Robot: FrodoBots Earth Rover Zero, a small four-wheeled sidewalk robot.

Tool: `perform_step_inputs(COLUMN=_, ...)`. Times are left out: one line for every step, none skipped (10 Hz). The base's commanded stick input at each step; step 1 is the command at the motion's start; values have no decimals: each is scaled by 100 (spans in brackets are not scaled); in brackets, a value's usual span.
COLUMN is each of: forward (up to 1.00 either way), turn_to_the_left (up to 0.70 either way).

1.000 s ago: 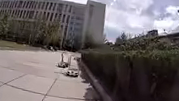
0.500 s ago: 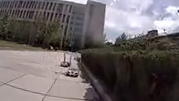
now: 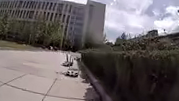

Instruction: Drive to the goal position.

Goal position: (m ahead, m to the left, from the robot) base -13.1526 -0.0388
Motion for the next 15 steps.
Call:
perform_step_inputs(forward=6, turn_to_the_left=0)
perform_step_inputs(forward=6, turn_to_the_left=0)
perform_step_inputs(forward=6, turn_to_the_left=0)
perform_step_inputs(forward=6, turn_to_the_left=0)
perform_step_inputs(forward=6, turn_to_the_left=0)
perform_step_inputs(forward=5, turn_to_the_left=0)
perform_step_inputs(forward=5, turn_to_the_left=0)
perform_step_inputs(forward=6, turn_to_the_left=0)
perform_step_inputs(forward=6, turn_to_the_left=0)
perform_step_inputs(forward=6, turn_to_the_left=0)
perform_step_inputs(forward=5, turn_to_the_left=0)
perform_step_inputs(forward=6, turn_to_the_left=0)
perform_step_inputs(forward=6, turn_to_the_left=0)
perform_step_inputs(forward=6, turn_to_the_left=0)
perform_step_inputs(forward=6, turn_to_the_left=0)
